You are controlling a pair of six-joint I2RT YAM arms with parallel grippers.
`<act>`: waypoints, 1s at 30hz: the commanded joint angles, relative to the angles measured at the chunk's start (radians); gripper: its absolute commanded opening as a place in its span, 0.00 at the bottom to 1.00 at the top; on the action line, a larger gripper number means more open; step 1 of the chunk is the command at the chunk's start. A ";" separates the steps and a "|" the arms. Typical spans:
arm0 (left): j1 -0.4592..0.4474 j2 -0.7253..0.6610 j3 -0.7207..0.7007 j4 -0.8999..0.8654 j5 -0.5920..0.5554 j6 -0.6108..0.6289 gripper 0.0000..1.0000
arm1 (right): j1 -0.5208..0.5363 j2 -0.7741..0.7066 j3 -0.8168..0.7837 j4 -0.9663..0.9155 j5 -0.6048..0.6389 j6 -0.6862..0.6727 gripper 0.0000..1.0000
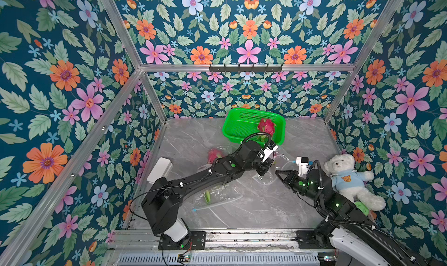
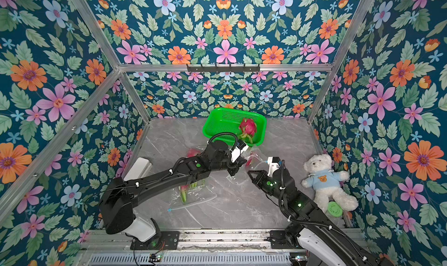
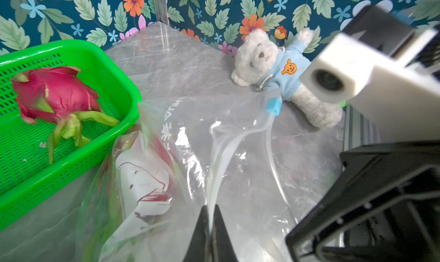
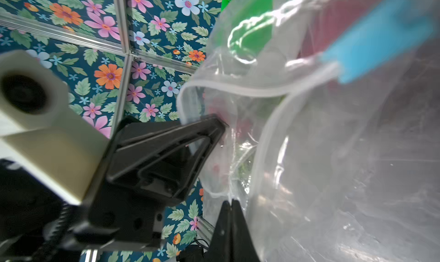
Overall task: Open the zip-top bag and take out the dragon fruit
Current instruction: Open the zipper of the food storage bag at the center of the board.
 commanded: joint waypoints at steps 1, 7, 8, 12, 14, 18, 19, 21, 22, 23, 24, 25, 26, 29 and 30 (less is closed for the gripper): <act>-0.002 0.014 0.012 0.000 0.083 -0.055 0.00 | 0.001 0.049 0.008 0.041 0.008 -0.002 0.00; -0.003 0.012 -0.018 0.042 0.147 -0.122 0.00 | -0.001 0.195 0.052 0.085 0.072 -0.012 0.00; -0.003 0.009 -0.023 0.052 0.155 -0.133 0.00 | -0.005 0.214 0.056 0.085 0.085 -0.012 0.00; -0.003 -0.016 -0.037 0.096 0.182 -0.171 0.00 | -0.036 0.304 0.022 0.165 0.097 0.004 0.00; -0.003 -0.032 -0.036 0.115 0.197 -0.186 0.00 | -0.057 0.355 -0.002 0.238 0.073 0.012 0.00; -0.002 -0.054 -0.023 0.138 0.204 -0.213 0.00 | -0.068 0.461 -0.017 0.336 0.019 0.021 0.00; -0.003 -0.056 -0.021 0.141 0.205 -0.219 0.00 | -0.069 0.479 -0.021 0.362 0.010 0.023 0.00; -0.002 -0.051 -0.018 0.146 0.208 -0.234 0.00 | -0.074 0.498 -0.034 0.423 0.004 0.019 0.00; -0.002 -0.048 -0.018 0.146 0.209 -0.237 0.00 | -0.083 0.502 -0.039 0.446 0.004 0.016 0.00; -0.001 -0.044 -0.017 0.143 0.204 -0.236 0.00 | -0.093 0.503 -0.039 0.454 0.004 0.014 0.01; 0.000 -0.045 -0.020 0.138 0.189 -0.237 0.00 | -0.105 0.505 -0.038 0.462 0.001 0.010 0.03; 0.006 -0.050 -0.029 0.136 0.168 -0.236 0.00 | -0.118 0.509 -0.032 0.467 -0.006 0.002 0.06; 0.016 -0.061 -0.040 0.141 0.149 -0.238 0.00 | -0.128 0.513 -0.025 0.461 -0.011 -0.005 0.08; 0.070 -0.117 -0.108 0.207 0.106 -0.259 0.21 | -0.152 0.541 -0.007 0.467 -0.027 -0.015 0.14; 0.091 -0.140 -0.136 0.233 0.086 -0.261 0.34 | -0.158 0.556 -0.002 0.481 -0.039 -0.015 0.15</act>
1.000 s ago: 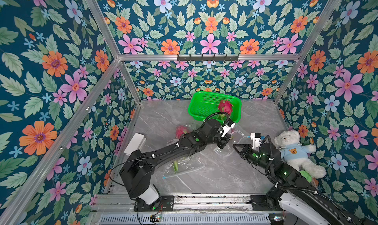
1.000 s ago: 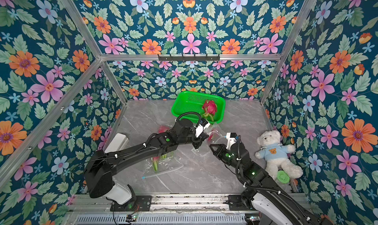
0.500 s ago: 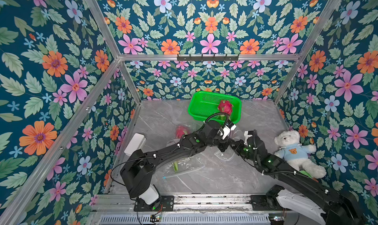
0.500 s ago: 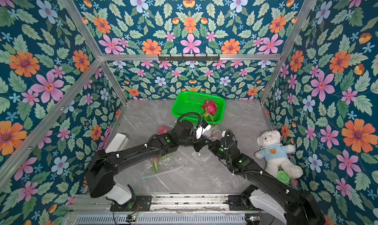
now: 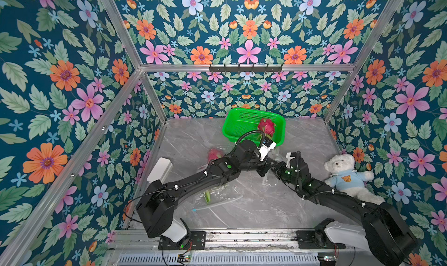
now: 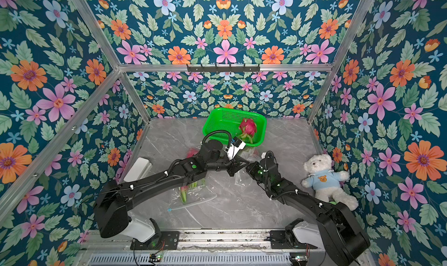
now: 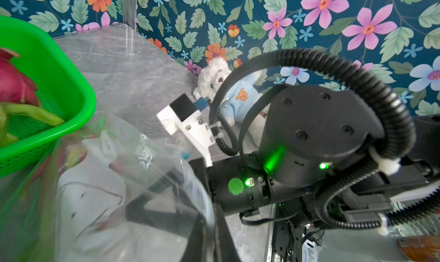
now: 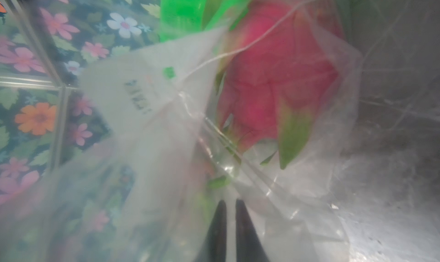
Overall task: Open the zip-top bag and take out the dragon fruit
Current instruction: Open the zipper of the food storage bag at the center of the board, then pick up the dragon fruit from the zipper food storage bag.
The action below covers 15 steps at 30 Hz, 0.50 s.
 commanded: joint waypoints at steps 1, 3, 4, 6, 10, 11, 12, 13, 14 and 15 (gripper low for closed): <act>0.057 -0.060 -0.062 0.125 -0.084 -0.020 0.49 | -0.014 0.033 0.017 0.056 -0.033 -0.014 0.15; 0.113 -0.089 -0.111 0.162 -0.140 -0.021 0.70 | -0.014 0.061 0.033 0.071 -0.051 -0.017 0.15; 0.145 -0.092 -0.136 0.177 -0.150 -0.023 0.77 | -0.015 0.073 0.042 0.071 -0.060 -0.017 0.15; 0.211 -0.072 -0.162 0.191 -0.143 -0.032 0.78 | -0.015 0.092 0.058 0.067 -0.068 -0.016 0.15; 0.294 0.046 -0.160 0.190 -0.106 -0.023 0.72 | -0.015 0.108 0.079 0.052 -0.078 0.001 0.18; 0.300 0.076 -0.154 0.186 -0.102 -0.017 0.71 | -0.015 0.108 0.087 0.039 -0.078 0.006 0.19; 0.305 0.110 -0.148 0.185 -0.100 -0.014 0.70 | -0.015 0.108 0.090 0.035 -0.081 0.011 0.19; 0.308 0.142 -0.144 0.191 -0.096 -0.013 0.69 | -0.015 0.105 0.091 0.036 -0.082 0.020 0.20; 0.310 0.166 -0.145 0.199 -0.095 -0.014 0.68 | -0.015 0.100 0.093 0.030 -0.075 0.027 0.20; 0.312 0.194 -0.144 0.211 -0.093 -0.016 0.68 | -0.015 0.095 0.098 0.018 -0.064 0.031 0.20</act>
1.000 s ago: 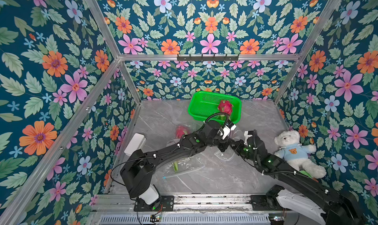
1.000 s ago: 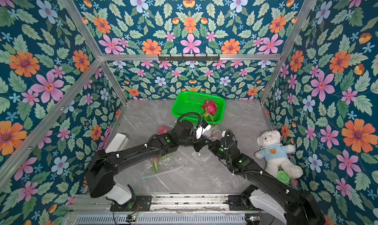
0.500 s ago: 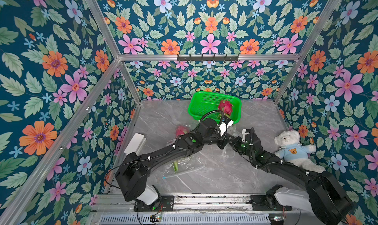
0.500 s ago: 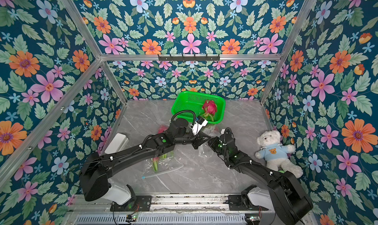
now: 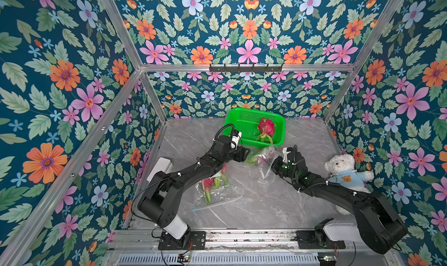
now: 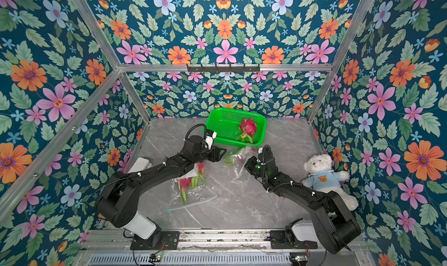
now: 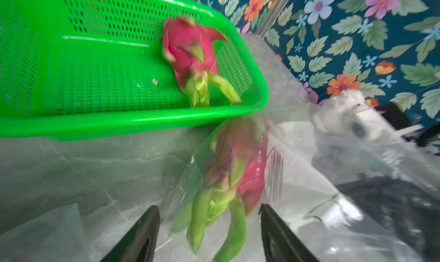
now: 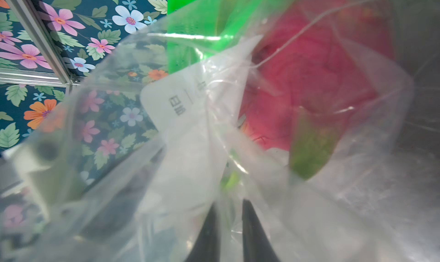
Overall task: Open the zip-top bag and take out the dragon fruit
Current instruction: Pick up the dragon fruit from the zipper food storage bag.
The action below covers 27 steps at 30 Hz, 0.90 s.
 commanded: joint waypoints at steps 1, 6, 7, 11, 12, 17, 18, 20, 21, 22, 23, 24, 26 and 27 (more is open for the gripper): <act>0.007 0.066 0.007 0.061 0.013 0.007 0.68 | 0.001 -0.020 0.021 -0.032 0.023 0.030 0.20; 0.010 0.160 0.036 0.084 0.039 0.000 0.67 | -0.001 -0.031 0.113 -0.168 0.062 -0.021 0.19; 0.010 0.173 0.041 0.087 0.050 -0.002 0.66 | -0.001 -0.021 0.128 -0.171 0.053 -0.023 0.18; 0.010 0.204 0.046 0.118 0.113 -0.035 0.63 | -0.001 0.042 0.167 -0.223 0.037 -0.007 0.15; 0.010 0.206 0.039 0.132 0.129 -0.047 0.62 | -0.001 0.062 0.160 -0.220 0.031 0.015 0.14; 0.009 0.200 -0.011 0.221 0.195 -0.119 0.60 | 0.017 0.129 0.099 -0.145 -0.001 0.090 0.10; 0.009 0.199 -0.020 0.235 0.204 -0.131 0.59 | 0.024 0.138 0.095 -0.142 -0.001 0.096 0.10; 0.009 0.199 -0.034 0.260 0.222 -0.149 0.59 | 0.034 0.152 0.100 -0.143 0.003 0.100 0.11; 0.009 0.201 -0.039 0.268 0.228 -0.156 0.58 | 0.034 0.160 0.106 -0.145 0.005 0.101 0.11; 0.008 0.204 -0.043 0.278 0.234 -0.162 0.58 | 0.034 0.171 0.112 -0.144 0.006 0.102 0.13; 0.007 0.207 -0.047 0.285 0.243 -0.168 0.58 | 0.034 0.179 0.120 -0.139 0.009 0.105 0.14; 0.006 0.211 -0.050 0.295 0.249 -0.174 0.58 | 0.034 0.190 0.130 -0.135 0.010 0.107 0.16; 0.004 0.221 -0.058 0.322 0.267 -0.196 0.57 | 0.035 0.215 0.158 -0.132 0.005 0.110 0.23; 0.002 0.227 -0.064 0.342 0.280 -0.211 0.57 | 0.037 0.229 0.171 -0.129 0.004 0.115 0.25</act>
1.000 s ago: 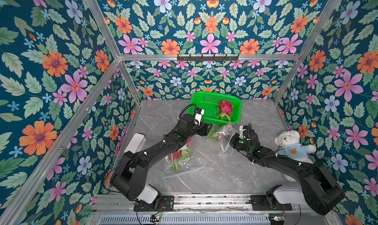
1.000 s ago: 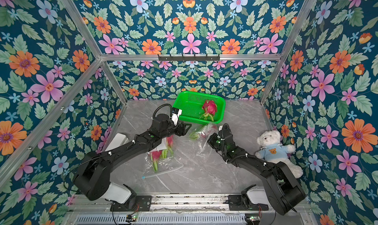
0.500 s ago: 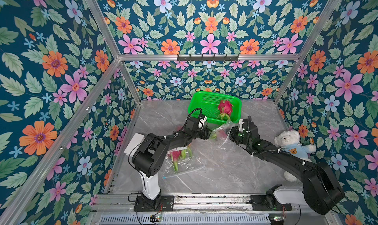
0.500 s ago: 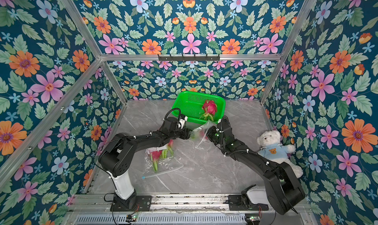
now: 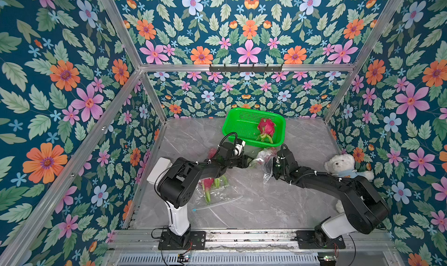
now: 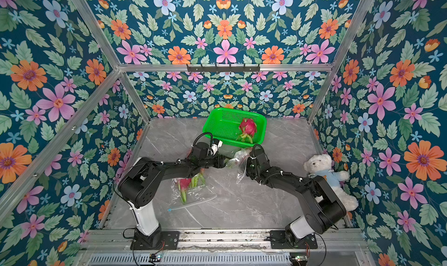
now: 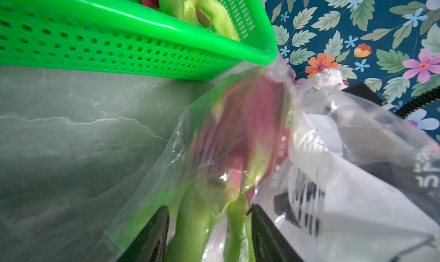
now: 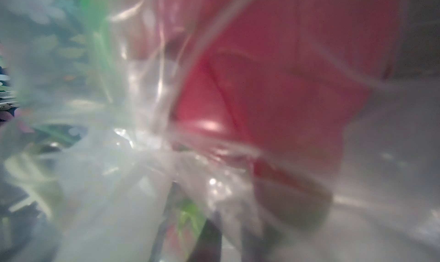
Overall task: Open the zip-top bag and take out the dragon fruit
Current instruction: Pick up the dragon fruit from the zipper food storage bag.
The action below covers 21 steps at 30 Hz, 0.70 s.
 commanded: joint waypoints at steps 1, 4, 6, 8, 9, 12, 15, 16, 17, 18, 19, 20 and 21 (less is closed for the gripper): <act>-0.007 0.014 -0.011 0.093 0.064 -0.061 0.56 | 0.007 0.034 0.037 0.039 0.003 0.036 0.28; -0.014 0.020 -0.022 0.124 0.080 -0.085 0.55 | 0.018 0.059 0.055 0.030 0.020 0.064 0.37; -0.015 0.019 -0.035 0.149 0.095 -0.106 0.55 | 0.024 0.065 0.041 0.046 0.055 0.095 0.42; -0.015 0.011 -0.050 0.183 0.117 -0.137 0.54 | 0.025 0.068 0.028 0.053 0.097 0.117 0.47; -0.015 0.004 -0.058 0.205 0.131 -0.155 0.54 | 0.027 0.070 0.024 0.048 0.129 0.118 0.48; -0.015 -0.017 -0.078 0.262 0.165 -0.208 0.54 | 0.029 0.093 0.032 0.049 0.167 0.119 0.52; -0.012 -0.042 -0.075 0.245 0.165 -0.196 0.54 | 0.027 0.119 0.042 0.067 0.175 0.132 0.55; -0.007 -0.050 -0.069 0.221 0.153 -0.178 0.55 | 0.026 0.121 0.043 0.072 0.179 0.136 0.55; -0.001 -0.055 -0.063 0.200 0.137 -0.158 0.55 | 0.026 0.120 0.041 0.074 0.185 0.137 0.56; 0.010 -0.057 -0.057 0.183 0.116 -0.143 0.55 | 0.025 0.121 0.041 0.076 0.188 0.137 0.56; 0.023 -0.053 -0.050 0.179 0.103 -0.134 0.55 | 0.023 0.116 0.036 0.077 0.189 0.136 0.56; 0.034 -0.045 -0.047 0.177 0.087 -0.126 0.55 | 0.019 0.112 0.033 0.076 0.189 0.134 0.56; 0.045 -0.031 -0.035 0.164 0.068 -0.119 0.54 | 0.015 0.106 0.027 0.077 0.187 0.134 0.56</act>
